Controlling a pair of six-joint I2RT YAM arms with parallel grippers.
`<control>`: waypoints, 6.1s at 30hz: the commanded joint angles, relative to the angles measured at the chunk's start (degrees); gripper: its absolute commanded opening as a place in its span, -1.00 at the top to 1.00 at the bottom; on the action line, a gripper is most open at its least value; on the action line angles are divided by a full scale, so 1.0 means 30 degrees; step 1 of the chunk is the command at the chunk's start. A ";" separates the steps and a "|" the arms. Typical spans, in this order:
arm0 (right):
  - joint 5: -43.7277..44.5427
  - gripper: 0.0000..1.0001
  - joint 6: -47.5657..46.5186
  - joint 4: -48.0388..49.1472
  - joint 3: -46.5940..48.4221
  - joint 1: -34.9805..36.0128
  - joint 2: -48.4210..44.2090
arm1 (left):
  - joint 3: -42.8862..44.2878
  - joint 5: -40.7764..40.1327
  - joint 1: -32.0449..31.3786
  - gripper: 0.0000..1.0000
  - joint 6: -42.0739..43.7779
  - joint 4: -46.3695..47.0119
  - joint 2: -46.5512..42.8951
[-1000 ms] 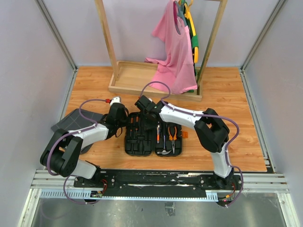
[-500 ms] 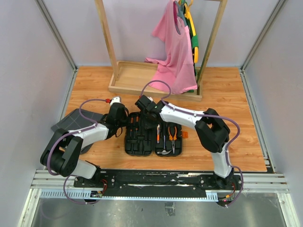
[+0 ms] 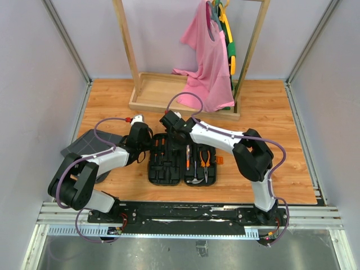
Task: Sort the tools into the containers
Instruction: Place the screwdriver in the storage box, then pick up the screwdriver from the center of the board.
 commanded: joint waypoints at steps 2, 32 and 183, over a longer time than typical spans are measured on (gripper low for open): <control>0.0511 0.65 -0.0336 -0.0544 0.0866 -0.0378 0.1068 | 0.0069 0.0090 0.0128 0.99 0.0094 -0.0868 0.0491; -0.2216 0.98 0.1022 -0.0724 -0.2846 0.0201 0.6460 | 0.0105 0.0225 0.0128 0.99 0.0094 -0.0779 0.0720; -1.0847 0.99 -0.6820 0.9586 -0.8334 -0.6154 -0.8013 | -0.0251 0.2943 0.0097 -0.05 -0.1222 -0.4489 -1.1830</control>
